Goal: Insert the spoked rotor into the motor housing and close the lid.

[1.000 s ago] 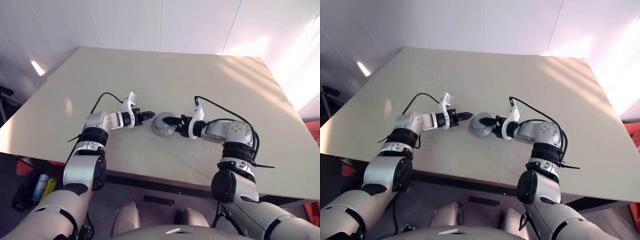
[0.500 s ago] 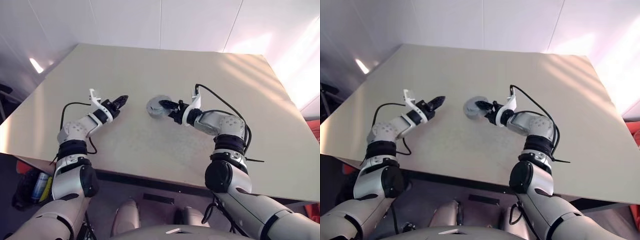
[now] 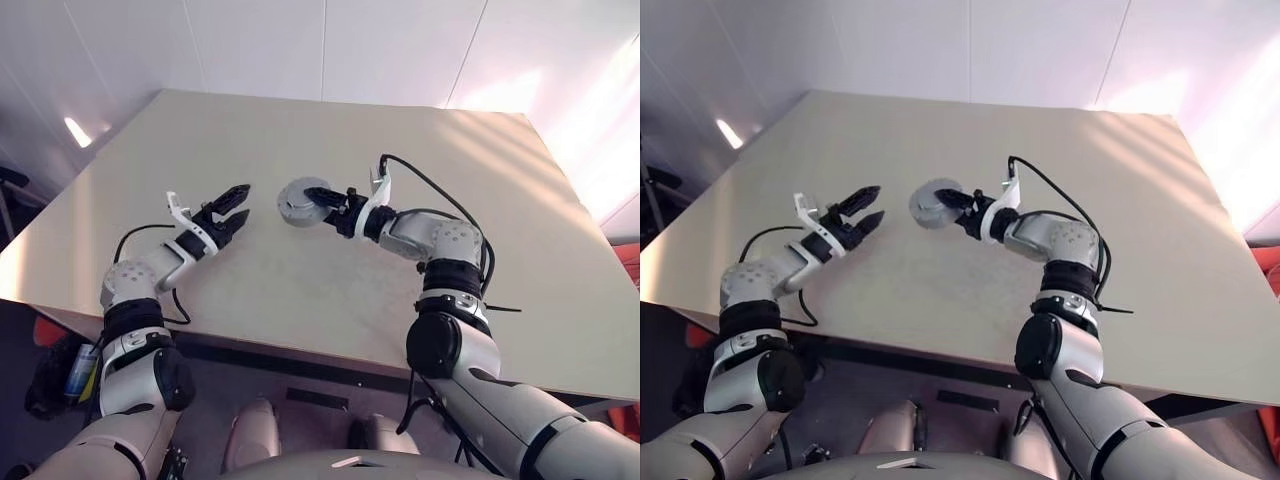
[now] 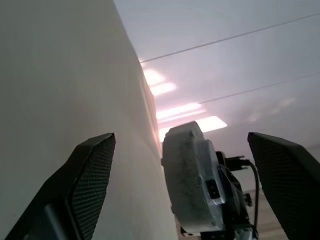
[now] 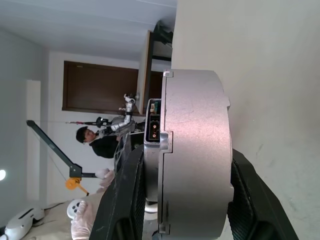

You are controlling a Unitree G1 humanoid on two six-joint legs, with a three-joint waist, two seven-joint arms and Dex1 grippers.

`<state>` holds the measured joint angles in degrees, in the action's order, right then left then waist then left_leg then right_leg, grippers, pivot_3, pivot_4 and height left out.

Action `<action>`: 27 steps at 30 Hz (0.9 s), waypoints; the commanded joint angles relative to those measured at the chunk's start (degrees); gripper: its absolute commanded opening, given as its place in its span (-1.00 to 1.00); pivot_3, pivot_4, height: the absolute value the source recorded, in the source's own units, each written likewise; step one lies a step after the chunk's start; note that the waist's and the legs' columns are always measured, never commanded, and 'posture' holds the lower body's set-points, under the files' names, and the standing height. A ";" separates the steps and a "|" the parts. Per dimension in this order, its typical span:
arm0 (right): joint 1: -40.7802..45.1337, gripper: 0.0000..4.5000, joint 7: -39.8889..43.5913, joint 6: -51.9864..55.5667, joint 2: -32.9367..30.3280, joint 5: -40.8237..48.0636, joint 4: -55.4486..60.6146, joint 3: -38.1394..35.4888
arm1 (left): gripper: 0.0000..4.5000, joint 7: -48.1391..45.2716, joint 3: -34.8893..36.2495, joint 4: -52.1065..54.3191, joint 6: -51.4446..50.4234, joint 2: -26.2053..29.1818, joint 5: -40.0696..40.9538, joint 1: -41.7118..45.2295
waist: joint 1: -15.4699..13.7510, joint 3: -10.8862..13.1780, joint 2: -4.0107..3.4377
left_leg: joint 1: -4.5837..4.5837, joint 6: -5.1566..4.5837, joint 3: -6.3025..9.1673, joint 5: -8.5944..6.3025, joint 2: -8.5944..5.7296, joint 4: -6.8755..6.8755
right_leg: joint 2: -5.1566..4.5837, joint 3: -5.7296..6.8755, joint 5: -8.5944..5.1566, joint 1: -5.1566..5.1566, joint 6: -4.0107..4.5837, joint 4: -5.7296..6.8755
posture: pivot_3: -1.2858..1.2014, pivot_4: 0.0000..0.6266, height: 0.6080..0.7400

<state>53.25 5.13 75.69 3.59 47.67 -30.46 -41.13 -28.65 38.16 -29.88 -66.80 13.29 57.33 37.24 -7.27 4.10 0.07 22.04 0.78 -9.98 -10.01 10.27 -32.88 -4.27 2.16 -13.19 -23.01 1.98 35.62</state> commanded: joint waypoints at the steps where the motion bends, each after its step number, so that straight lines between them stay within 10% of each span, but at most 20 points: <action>1: 2.58 -0.09 0.83 0.78 0.21 4.52 1.81 0.14 | 0.99 -0.38 -0.31 1.09 -3.14 -0.68 3.81 1.39 | 0.01 0.00 0.00 | 0.00 0.00 0.00 0.00 0.00 0.00 | 0.00 0.00 0.00 0.00 0.00 0.00 | 0.03 -1.00 1.00; 18: 0.53 -0.09 1.20 5.78 0.91 10.52 7.82 2.28 | 0.99 -1.82 -3.93 -2.41 -2.06 -4.26 3.61 4.29 | -0.10 0.00 0.02 | 0.01 -0.01 0.06 0.00 -0.02 -0.05 | 0.00 0.01 0.01 0.03 -0.02 0.01 | 0.03 -1.00 1.00; 27: -0.37 -0.09 1.65 3.66 -0.14 9.34 7.36 4.60 | -0.05 -1.70 -3.24 -1.95 -0.28 -4.63 4.99 3.85 | -0.08 0.00 0.02 | 0.01 -0.01 0.07 0.00 -0.02 -0.08 | 0.00 0.01 0.01 0.04 -0.02 0.03 | 0.03 -1.00 1.00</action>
<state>51.41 5.34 80.40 3.59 54.55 -25.92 -36.71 -30.30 34.44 -33.32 -68.21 8.30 61.43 40.42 -7.35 4.10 0.09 22.05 0.77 -9.91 -10.00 10.26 -32.97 -4.27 2.18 -13.17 -22.97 1.96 35.65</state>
